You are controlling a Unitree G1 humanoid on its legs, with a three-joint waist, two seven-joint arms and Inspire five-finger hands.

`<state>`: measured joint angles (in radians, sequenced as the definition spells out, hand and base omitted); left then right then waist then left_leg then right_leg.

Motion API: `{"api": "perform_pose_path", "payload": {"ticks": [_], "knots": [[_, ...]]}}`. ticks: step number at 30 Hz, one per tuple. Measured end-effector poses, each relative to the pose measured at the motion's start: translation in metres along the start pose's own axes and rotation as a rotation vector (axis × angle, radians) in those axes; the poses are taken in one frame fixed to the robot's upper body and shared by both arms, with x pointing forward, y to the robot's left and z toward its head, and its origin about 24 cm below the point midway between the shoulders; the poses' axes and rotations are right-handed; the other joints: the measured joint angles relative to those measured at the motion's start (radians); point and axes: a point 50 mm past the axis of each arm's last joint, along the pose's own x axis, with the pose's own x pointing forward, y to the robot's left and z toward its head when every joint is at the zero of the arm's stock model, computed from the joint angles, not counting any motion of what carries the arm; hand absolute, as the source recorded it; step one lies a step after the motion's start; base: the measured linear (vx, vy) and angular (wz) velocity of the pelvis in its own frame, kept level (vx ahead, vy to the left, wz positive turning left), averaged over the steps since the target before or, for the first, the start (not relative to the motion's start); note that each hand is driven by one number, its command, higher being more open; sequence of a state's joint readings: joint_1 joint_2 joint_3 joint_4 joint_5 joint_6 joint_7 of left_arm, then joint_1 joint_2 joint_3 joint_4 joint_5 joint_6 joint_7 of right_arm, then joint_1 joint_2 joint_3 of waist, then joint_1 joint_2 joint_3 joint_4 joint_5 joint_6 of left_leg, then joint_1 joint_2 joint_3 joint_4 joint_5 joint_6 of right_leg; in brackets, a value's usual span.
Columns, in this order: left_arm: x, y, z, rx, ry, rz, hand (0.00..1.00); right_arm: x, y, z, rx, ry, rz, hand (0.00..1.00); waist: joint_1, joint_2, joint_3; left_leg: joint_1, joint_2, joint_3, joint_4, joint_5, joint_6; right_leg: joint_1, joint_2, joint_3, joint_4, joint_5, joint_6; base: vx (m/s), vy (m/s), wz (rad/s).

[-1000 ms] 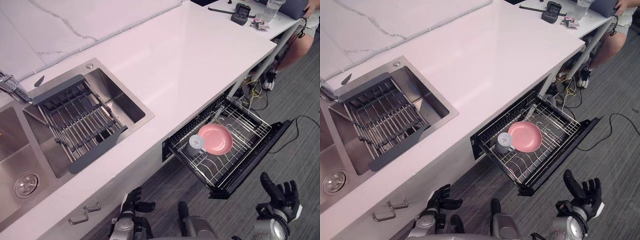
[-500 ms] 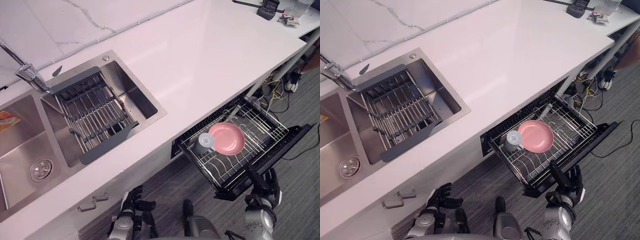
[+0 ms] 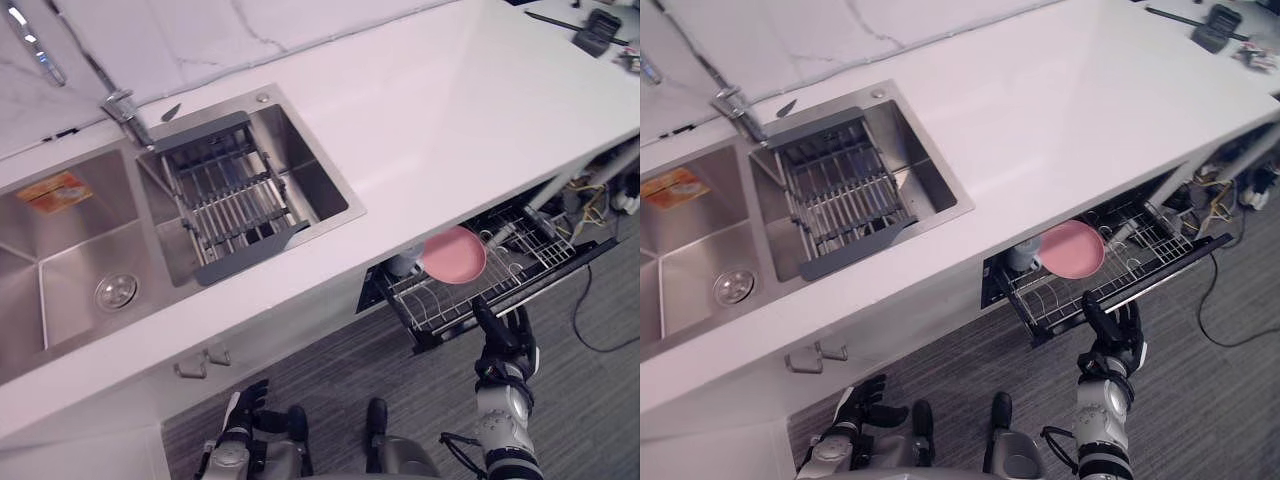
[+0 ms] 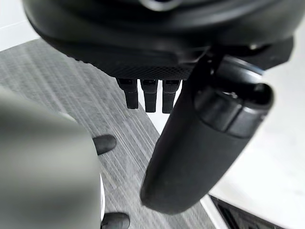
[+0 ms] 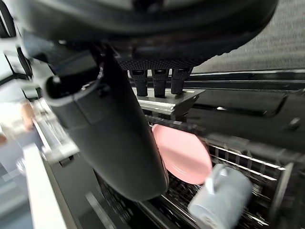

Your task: Walk over to the sink, pick up the cup, carry it to the dishwasher, place the cup inside the dishwasher, then close the dishwasher door

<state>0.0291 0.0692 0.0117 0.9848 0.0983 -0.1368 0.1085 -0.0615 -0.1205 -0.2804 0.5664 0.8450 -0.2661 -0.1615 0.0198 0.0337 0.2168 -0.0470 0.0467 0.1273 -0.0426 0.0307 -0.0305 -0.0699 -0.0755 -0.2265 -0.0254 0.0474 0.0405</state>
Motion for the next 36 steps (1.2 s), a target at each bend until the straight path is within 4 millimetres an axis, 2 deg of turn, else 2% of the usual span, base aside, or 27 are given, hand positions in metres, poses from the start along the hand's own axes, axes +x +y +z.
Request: {"api": "perform_pose_path", "payload": {"ticks": [8, 12, 13, 15, 19, 24, 29, 33, 36], "knots": [[0.000, 0.000, 0.002, 0.000, -0.012, 0.001, 0.90, 0.023, 0.039, 0.006, 0.012, 0.012, 0.067, 0.90, 0.026, 0.015, -0.003, -0.023, -0.021, -0.074, -0.002, 0.021, 0.010, 0.017, -0.011, -0.066, -0.011, 0.001, -0.003, 0.00, 0.017, 0.28], [0.000, 0.002, 0.004, 0.001, -0.023, 0.004, 0.90, 0.041, 0.068, 0.022, -0.006, -0.009, 0.110, 0.90, 0.042, 0.036, 0.007, -0.051, -0.031, -0.106, 0.013, 0.022, 0.012, 0.007, -0.016, -0.084, -0.011, 0.003, 0.001, -0.01, 0.018, 0.15], [0.001, 0.003, 0.004, 0.002, -0.025, 0.006, 0.90, 0.043, 0.070, 0.024, -0.009, -0.013, 0.111, 0.90, 0.042, 0.037, 0.008, -0.058, -0.032, -0.110, 0.014, 0.024, 0.015, 0.002, -0.016, -0.087, -0.010, 0.004, 0.001, -0.02, 0.020, 0.11], [0.001, 0.006, 0.004, 0.008, -0.024, 0.010, 0.90, 0.045, 0.067, 0.024, -0.026, -0.003, 0.109, 0.90, 0.041, 0.040, 0.010, -0.070, -0.032, -0.117, 0.022, 0.025, 0.015, -0.003, -0.016, -0.091, -0.010, 0.005, 0.001, -0.02, 0.010, 0.07], [0.001, 0.007, 0.004, 0.010, -0.028, 0.011, 0.90, 0.052, 0.067, 0.033, -0.048, -0.011, 0.089, 0.90, 0.041, 0.066, 0.026, -0.094, -0.035, -0.150, 0.040, 0.026, 0.013, -0.010, -0.015, -0.109, -0.010, 0.007, 0.001, -0.05, 0.003, 0.11], [0.001, 0.008, 0.008, 0.023, -0.045, 0.010, 0.90, 0.056, 0.079, 0.036, -0.052, -0.011, 0.109, 0.90, 0.040, 0.085, 0.055, -0.113, -0.026, -0.162, 0.043, 0.038, 0.002, -0.025, -0.005, -0.116, -0.011, 0.014, -0.002, -0.07, -0.012, 0.04], [0.001, 0.010, 0.006, 0.032, -0.041, 0.011, 0.90, 0.054, 0.084, 0.033, -0.083, -0.004, 0.137, 0.90, 0.038, 0.086, 0.057, -0.116, -0.015, -0.166, 0.035, 0.047, -0.008, -0.028, 0.004, -0.116, -0.018, 0.018, -0.007, -0.01, -0.004, 0.01], [0.001, 0.009, 0.006, 0.033, -0.039, 0.010, 0.90, 0.043, 0.089, 0.034, -0.224, -0.028, 0.279, 0.90, 0.030, 0.083, 0.056, -0.109, -0.004, -0.165, 0.009, 0.061, -0.010, -0.030, 0.015, -0.116, -0.028, 0.023, -0.014, 0.04, -0.010, -0.02], [0.001, 0.010, 0.005, 0.036, -0.036, 0.012, 0.90, 0.035, 0.076, 0.024, -0.347, 0.001, 0.314, 0.90, 0.023, 0.073, 0.052, -0.090, 0.000, -0.167, -0.009, 0.064, -0.012, -0.017, 0.024, -0.120, -0.028, 0.022, -0.020, 0.07, -0.004, 0.03]]}}
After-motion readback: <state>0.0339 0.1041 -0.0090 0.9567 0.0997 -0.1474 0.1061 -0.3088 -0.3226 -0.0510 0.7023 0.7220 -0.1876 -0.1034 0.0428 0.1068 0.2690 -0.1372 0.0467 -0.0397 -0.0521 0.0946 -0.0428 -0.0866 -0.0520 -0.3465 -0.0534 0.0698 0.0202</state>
